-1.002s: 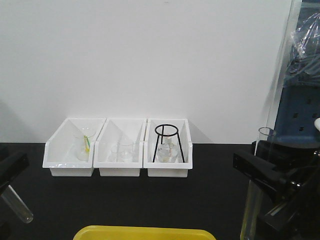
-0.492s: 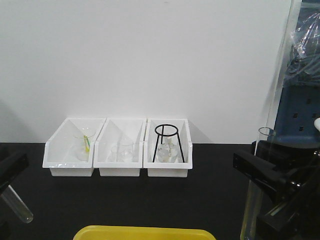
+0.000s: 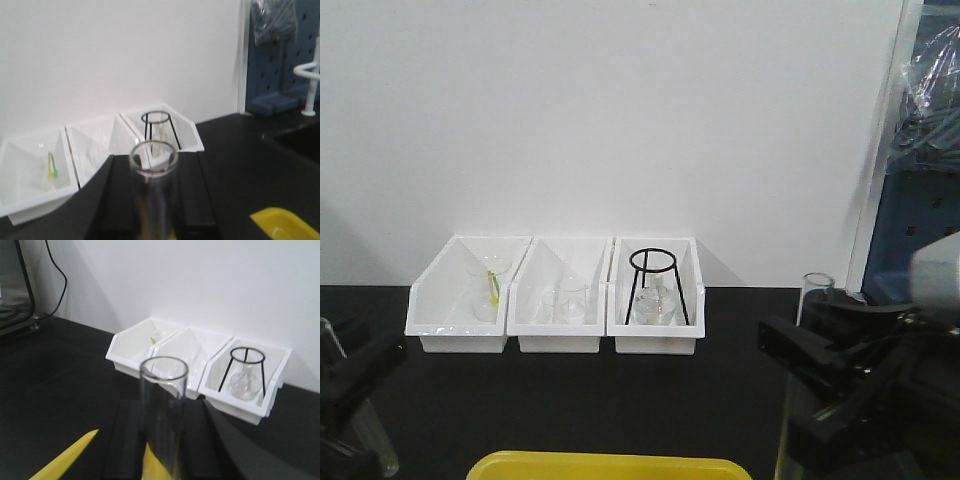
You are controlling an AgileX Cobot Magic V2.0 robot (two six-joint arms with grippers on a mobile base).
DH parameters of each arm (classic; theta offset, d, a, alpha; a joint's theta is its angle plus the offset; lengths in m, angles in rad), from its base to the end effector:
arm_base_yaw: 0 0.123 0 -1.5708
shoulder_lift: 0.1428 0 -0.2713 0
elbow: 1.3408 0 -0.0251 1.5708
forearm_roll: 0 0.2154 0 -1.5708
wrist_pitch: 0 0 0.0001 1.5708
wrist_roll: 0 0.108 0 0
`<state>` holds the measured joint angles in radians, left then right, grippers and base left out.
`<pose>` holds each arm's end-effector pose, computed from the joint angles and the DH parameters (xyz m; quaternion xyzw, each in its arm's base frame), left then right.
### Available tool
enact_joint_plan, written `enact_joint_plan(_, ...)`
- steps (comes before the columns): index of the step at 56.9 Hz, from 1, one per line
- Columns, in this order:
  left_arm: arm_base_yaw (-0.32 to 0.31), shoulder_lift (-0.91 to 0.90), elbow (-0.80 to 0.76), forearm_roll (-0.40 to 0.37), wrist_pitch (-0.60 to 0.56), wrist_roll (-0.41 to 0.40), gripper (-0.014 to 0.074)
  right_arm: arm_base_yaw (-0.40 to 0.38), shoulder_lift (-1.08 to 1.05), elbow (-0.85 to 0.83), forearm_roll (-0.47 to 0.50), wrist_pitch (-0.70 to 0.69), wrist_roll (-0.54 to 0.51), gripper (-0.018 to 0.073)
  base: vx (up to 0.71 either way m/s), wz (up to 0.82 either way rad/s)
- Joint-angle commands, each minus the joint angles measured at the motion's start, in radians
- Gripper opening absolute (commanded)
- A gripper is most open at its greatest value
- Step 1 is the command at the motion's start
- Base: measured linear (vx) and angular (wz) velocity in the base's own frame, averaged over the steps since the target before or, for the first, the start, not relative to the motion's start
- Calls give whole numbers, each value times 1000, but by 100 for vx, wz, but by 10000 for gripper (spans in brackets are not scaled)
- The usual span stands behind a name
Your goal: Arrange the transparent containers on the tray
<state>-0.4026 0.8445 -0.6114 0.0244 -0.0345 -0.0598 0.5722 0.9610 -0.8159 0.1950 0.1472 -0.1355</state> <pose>0.1606 -0.0685 0.3308 0.1364 0.7328 -0.1451 0.6506 0.1665 0.1109 0.3561 -0.2059 0.7470 0.2062 0.5975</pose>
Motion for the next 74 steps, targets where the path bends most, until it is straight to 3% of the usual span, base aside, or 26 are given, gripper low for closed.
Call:
enact_joint_plan(1, 2, 63, -34, -9, -47, -58, 115, -6, 63, -30, 16, -72, 29, 201, 0, 0)
enact_joint_plan(10, 2, 202, -34, -8, -13, -187, 119, -6, 228, -32, 102, -97, 74, 201, 0, 0)
enact_joint_plan(19, 2, 336, -50, -8, -4, -187, 122, -6, 375, -32, 196, -120, 82, 202, 0, 0)
enact_joint_plan(41, -12, 629, -252, -12, 141, -194, 131, -6, 586, -32, 204, -169, 84, 209, 0, 0)
enact_joint_plan(56, -27, 737, -263, -87, 164, -208, 137, -6, 677, -32, 248, -168, 84, 214, 0, 0)
enact_joint_plan(74, -27, 833, -263, -87, 169, -208, 169, -6, 719, -32, 266, -159, 84, 258, 0, 0)
